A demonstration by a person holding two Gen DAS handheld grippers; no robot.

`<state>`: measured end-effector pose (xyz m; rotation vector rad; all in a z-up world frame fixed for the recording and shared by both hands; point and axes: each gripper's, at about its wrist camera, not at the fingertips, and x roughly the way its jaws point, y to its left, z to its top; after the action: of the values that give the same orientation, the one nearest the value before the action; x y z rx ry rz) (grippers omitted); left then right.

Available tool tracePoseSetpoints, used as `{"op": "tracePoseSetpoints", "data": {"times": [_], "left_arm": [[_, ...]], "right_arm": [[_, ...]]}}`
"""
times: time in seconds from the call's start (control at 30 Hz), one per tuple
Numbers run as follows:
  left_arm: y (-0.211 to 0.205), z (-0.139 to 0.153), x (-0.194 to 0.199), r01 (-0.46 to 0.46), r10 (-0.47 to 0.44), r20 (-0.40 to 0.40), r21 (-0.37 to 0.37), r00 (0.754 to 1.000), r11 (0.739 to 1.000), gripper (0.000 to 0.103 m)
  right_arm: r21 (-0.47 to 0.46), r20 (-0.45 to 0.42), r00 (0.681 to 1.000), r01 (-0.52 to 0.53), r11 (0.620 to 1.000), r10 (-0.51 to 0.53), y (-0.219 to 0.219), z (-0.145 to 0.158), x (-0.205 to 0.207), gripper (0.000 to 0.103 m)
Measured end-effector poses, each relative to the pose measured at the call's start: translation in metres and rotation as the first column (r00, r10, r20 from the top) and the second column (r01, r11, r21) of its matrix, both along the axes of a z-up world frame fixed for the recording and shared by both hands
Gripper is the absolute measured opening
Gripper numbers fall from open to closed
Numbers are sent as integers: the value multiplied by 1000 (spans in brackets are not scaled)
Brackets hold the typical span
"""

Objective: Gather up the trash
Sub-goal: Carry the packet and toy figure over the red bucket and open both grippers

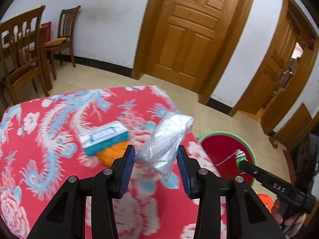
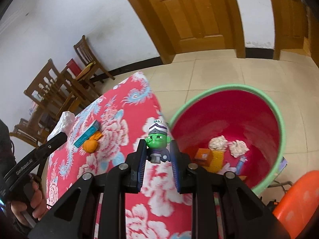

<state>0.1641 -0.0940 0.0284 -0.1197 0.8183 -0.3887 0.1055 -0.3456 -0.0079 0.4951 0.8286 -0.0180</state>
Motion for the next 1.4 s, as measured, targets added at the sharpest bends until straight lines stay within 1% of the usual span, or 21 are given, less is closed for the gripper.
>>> {"op": "tracePoseSetpoints", "data": {"times": [0.3,0.5,0.73,0.83,0.93,1.03,1.1,1.13,1.27,1.4], "left_arm": [[-59,-15,-14,80,-80,-28,-2,996,997,44],[-96,-27,-20,137,-136,-49,14,989,990,44],[-127,-45,-18,180,-176,-85,36,981,983,44],[-139,-52,-17,210,-204,-105,52,973,976,44],[-144,-55,-16,219,-213,-116,47,970,975,45],[-150,-54,-17,239,-234,-110,41,966,970,45],[-152,-53,-16,247,-242,-109,39,964,968,53],[-152,-52,-17,248,-242,-108,39,964,968,54],[-150,-50,-17,239,-233,-106,42,967,970,54],[-141,-48,-16,209,-204,-107,45,973,977,54]], "right_arm": [[28,-45,996,84,996,-83,-41,-21,-19,26],[47,-82,989,131,990,-127,-61,-37,-27,26],[55,-98,983,162,985,-156,-75,-46,-33,27],[61,-103,981,173,983,-166,-77,-48,-33,27],[70,-109,978,184,980,-176,-80,-50,-34,27],[75,-112,977,190,979,-181,-82,-52,-36,27],[79,-113,976,193,978,-184,-83,-52,-37,27],[80,-113,976,195,978,-185,-83,-51,-37,27],[85,-110,977,193,977,-184,-84,-52,-38,30],[93,-103,978,191,977,-182,-82,-50,-39,33]]}}
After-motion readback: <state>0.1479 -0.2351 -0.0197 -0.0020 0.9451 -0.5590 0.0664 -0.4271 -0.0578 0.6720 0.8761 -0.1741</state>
